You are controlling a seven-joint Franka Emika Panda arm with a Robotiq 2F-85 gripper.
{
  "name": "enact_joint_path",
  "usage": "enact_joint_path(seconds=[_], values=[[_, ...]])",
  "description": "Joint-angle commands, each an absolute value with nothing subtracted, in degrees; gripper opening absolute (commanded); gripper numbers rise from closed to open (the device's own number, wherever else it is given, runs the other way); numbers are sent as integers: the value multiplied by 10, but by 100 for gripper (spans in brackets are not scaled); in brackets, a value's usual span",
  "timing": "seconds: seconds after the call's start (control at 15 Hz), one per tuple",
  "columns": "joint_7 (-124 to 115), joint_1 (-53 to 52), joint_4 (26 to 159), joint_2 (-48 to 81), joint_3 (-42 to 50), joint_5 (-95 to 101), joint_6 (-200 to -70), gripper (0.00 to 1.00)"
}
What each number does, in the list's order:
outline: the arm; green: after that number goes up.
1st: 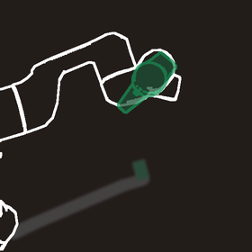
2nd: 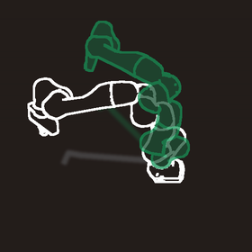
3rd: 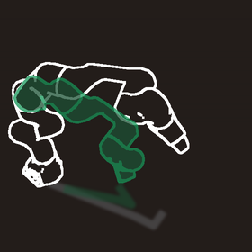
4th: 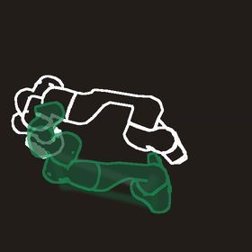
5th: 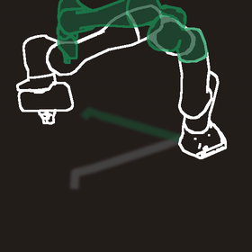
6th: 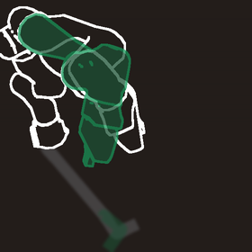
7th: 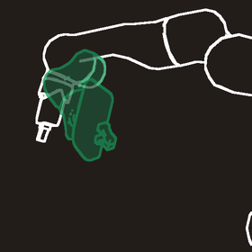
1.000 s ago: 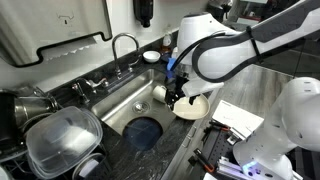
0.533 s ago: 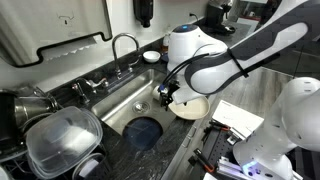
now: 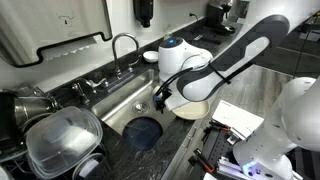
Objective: Put the white plate on the dish rack
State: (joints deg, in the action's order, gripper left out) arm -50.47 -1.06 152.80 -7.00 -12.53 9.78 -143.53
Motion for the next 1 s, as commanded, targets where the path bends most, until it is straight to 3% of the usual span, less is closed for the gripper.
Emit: enact_joint_path(seconds=[0.0,0.07,0.13,0.8,0.93], values=[[-520,-14,1502,-13,-108,123,-1453,100],[-527,-16,1498,-6,-104,129,-1449,80],[-533,-18,1492,0,-100,135,-1444,72],[-620,-58,1431,23,-88,167,-1336,3],[-638,-66,1419,23,-89,165,-1302,0]])
